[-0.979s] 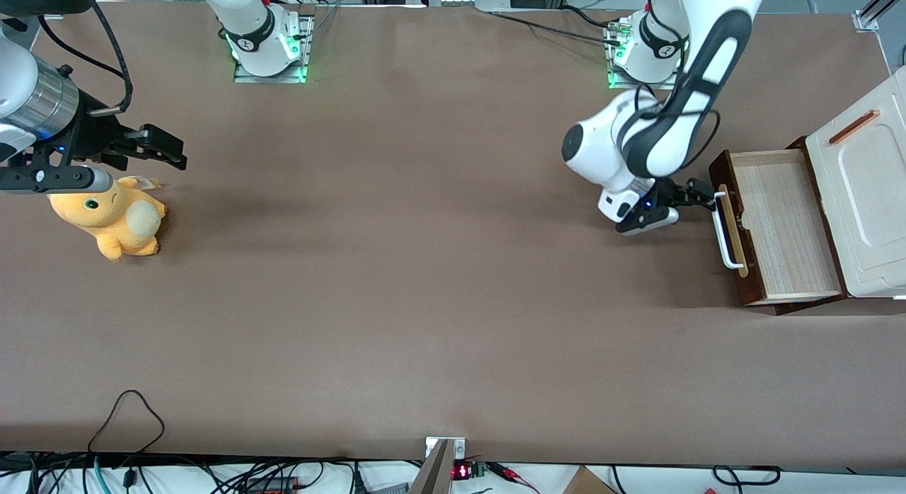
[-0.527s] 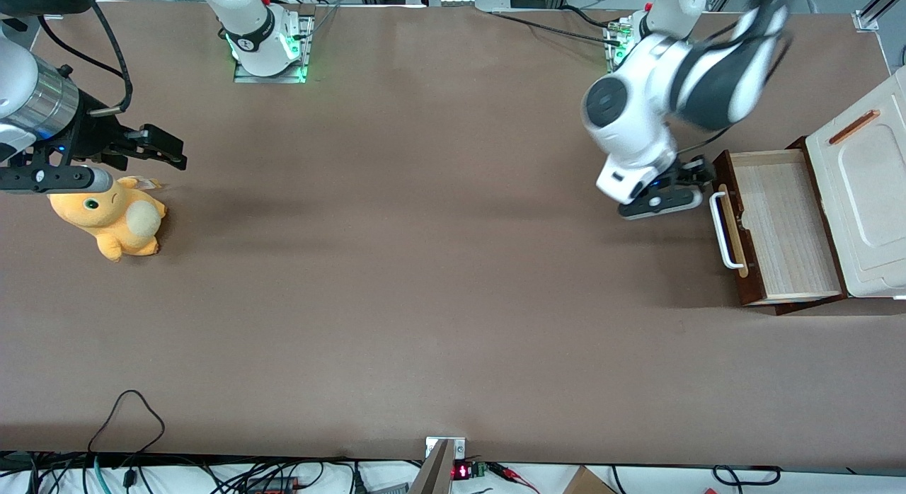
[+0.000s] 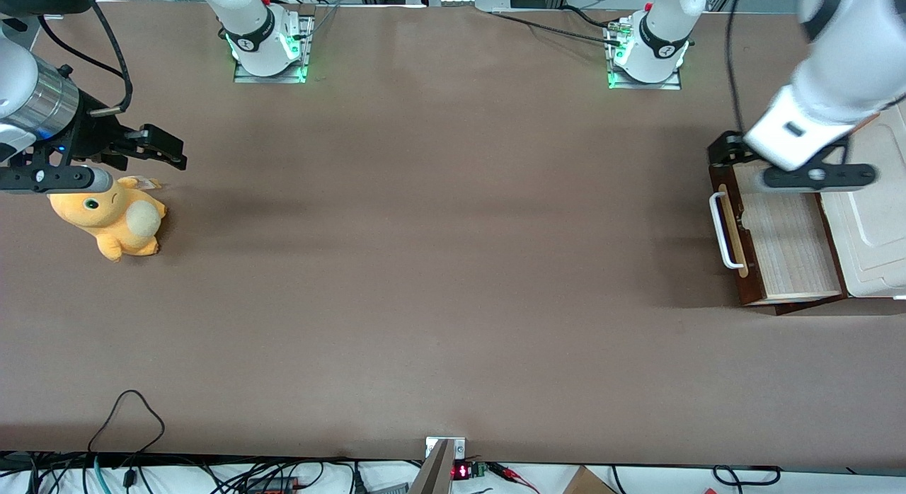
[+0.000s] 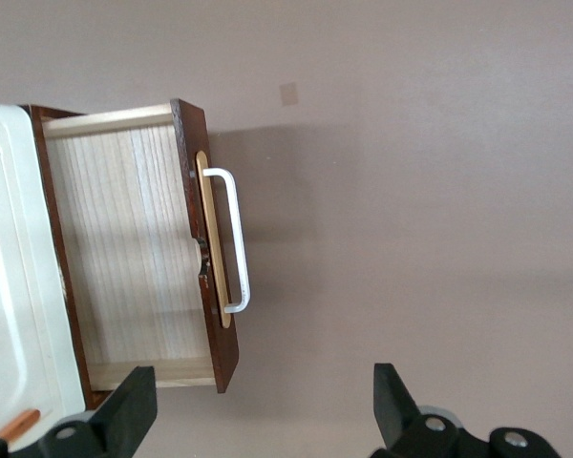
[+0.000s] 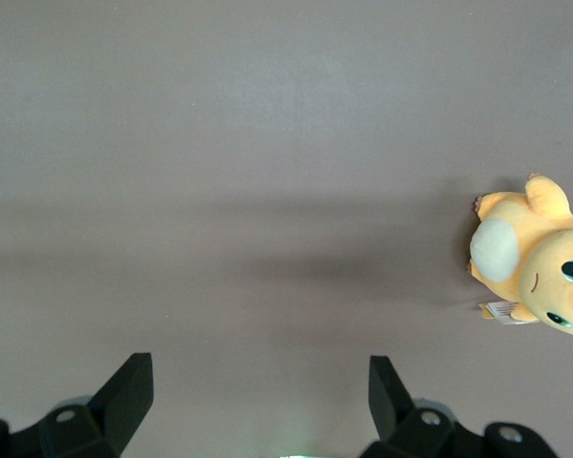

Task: Open lower drawer with left arm only
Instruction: 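Open the left gripper, release the handle and raise the arm away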

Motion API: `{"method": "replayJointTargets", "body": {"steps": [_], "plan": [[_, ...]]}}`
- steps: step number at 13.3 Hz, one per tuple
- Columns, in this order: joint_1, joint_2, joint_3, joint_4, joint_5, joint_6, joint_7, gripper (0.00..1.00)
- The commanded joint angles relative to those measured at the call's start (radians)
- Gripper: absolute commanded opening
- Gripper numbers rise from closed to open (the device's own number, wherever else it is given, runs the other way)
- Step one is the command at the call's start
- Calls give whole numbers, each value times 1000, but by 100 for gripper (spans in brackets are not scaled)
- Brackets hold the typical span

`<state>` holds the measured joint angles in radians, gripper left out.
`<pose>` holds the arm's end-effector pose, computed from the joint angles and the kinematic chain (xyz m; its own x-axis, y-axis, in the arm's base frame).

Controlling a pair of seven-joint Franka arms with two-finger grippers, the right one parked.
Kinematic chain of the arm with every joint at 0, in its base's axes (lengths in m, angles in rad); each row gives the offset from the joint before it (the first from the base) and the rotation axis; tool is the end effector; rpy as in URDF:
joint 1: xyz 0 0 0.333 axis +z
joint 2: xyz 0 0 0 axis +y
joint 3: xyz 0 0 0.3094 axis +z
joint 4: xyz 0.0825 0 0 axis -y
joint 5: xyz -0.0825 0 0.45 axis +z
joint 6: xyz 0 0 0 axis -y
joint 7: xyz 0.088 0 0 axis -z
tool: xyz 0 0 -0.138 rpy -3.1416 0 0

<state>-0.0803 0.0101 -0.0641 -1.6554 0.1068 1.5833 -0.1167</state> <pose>0.6135 -0.0743 0.5371 0.9972 -0.0294 -0.0693 -0.0372 -0.9927 -0.1143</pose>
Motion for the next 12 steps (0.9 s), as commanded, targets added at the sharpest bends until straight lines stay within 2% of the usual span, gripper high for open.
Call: {"method": "replayJointTargets", "body": {"steps": [1,2,12], "plan": [[-9,-7,45,26,-118,-28,78,100],[-4,-9,64,25,-151,-22,112,100],[5,-7,64,26,-141,-16,126,100]]}}
